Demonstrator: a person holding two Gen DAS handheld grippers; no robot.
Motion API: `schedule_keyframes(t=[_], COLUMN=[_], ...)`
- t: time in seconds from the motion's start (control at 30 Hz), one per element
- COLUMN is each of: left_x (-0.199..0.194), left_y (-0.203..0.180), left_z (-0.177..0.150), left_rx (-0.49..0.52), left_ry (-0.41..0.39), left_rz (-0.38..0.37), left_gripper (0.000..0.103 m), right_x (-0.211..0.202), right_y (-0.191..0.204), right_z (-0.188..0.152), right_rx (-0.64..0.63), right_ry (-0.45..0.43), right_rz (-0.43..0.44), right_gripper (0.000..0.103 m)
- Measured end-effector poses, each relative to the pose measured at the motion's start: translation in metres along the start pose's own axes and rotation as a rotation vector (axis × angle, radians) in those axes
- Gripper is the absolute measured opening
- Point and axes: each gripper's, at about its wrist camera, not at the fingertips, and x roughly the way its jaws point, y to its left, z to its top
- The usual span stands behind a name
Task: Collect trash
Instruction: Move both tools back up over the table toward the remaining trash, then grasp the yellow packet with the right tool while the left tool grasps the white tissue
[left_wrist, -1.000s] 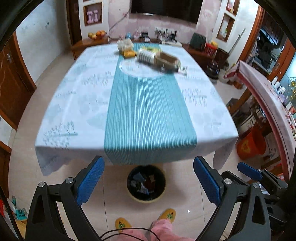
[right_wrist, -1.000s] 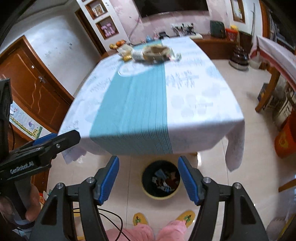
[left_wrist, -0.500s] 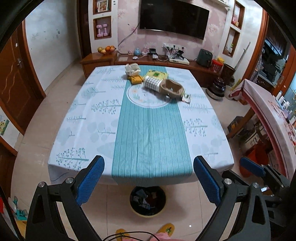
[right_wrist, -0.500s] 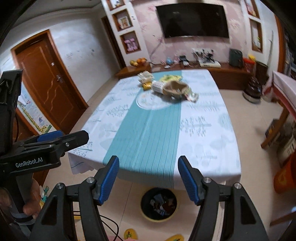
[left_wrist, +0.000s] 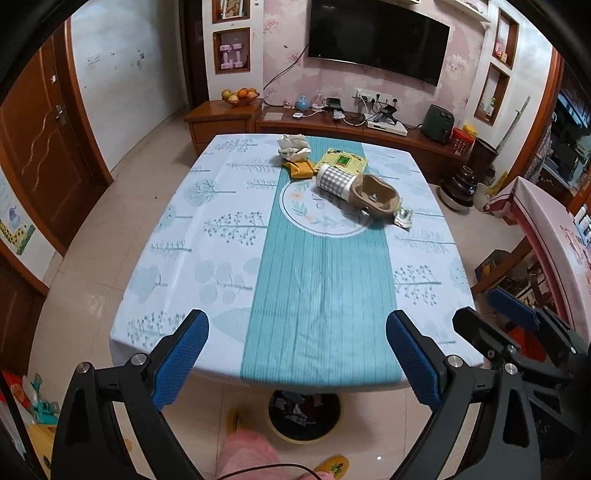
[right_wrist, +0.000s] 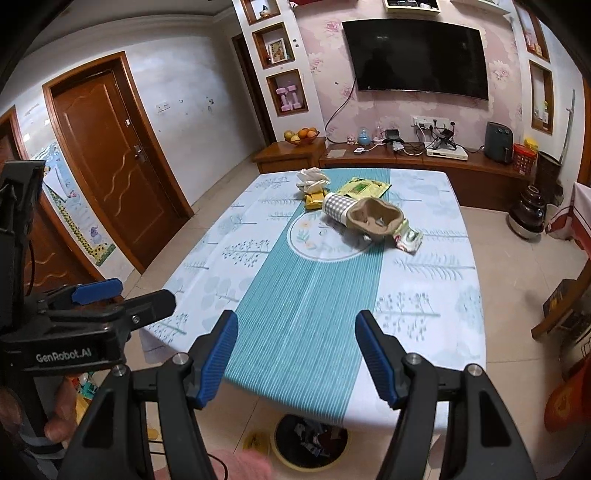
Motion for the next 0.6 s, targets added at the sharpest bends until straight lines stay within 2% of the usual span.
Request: schedule_keyframes(t=[0.13,0.27,0.43,0.6], left_x=[0.023,0.055,0.108,0.161], left_y=[0.013,0.028,0.052,0.073], left_z=[0.033,0.077,0.138,0.203], left_rx=[0.026,0.068,0.148,0.247], left_ry=[0.003,0.008,0.068,0.097], left_rz=[-0.027,-0.071,-0.135,-0.174], left_gripper=[0.096,0.096,0.096,0.096], right_x=[0.023,0.051,0.096,0.147], right_y=[-0.002,-0.007,-0.015,-0.016], right_z=[0.019,0.046,0.086,0.127], right_rx=[0.014,0.054,0.168,0.281], right_ry=[-0.004,-0.018,-0.003,0.001], right_rz=[-0.027,-0.088,-0.169,-0.211], right_gripper=[0.066,0.066,0.066,0.066])
